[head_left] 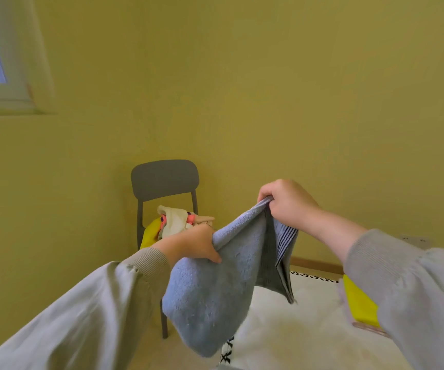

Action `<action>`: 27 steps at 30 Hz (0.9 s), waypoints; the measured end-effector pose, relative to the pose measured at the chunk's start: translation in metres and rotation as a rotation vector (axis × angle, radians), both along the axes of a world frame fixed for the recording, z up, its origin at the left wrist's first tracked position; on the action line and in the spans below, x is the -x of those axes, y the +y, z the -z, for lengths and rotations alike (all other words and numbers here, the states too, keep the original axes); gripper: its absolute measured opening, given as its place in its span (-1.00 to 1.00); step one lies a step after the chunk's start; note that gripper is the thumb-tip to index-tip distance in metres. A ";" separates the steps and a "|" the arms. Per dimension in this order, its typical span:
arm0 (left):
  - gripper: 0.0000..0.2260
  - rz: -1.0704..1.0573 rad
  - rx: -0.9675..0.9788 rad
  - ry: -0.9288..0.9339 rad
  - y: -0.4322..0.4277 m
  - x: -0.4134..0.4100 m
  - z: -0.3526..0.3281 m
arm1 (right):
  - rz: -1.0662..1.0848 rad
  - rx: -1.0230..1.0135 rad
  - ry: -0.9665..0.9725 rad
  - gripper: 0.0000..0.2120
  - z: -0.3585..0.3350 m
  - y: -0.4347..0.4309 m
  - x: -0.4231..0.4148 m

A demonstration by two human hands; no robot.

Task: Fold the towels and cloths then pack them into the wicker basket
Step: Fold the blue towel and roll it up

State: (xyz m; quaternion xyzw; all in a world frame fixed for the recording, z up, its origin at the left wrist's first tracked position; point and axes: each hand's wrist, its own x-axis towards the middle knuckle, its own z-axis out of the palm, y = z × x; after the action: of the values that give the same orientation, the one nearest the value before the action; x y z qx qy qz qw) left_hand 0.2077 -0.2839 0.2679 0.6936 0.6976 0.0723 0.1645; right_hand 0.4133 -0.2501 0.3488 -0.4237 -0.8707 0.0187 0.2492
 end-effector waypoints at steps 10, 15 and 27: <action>-0.75 -0.018 -0.088 -0.184 -0.004 0.015 0.001 | 0.281 -0.077 0.071 -0.72 0.030 0.016 -0.014; -0.80 -0.103 -0.190 0.223 -0.008 0.027 0.003 | 0.327 -0.131 -0.015 -0.76 0.039 0.017 -0.017; -0.90 -0.542 -0.508 -0.117 -0.020 0.051 0.009 | 0.538 -0.041 -0.124 -0.79 0.055 0.024 -0.041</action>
State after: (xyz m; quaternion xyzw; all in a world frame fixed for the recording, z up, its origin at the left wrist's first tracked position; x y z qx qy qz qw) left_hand 0.1565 -0.3043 0.2589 0.4971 0.8051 0.3236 0.0017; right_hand 0.4543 -0.2261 0.2934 -0.6348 -0.7408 -0.0916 0.1997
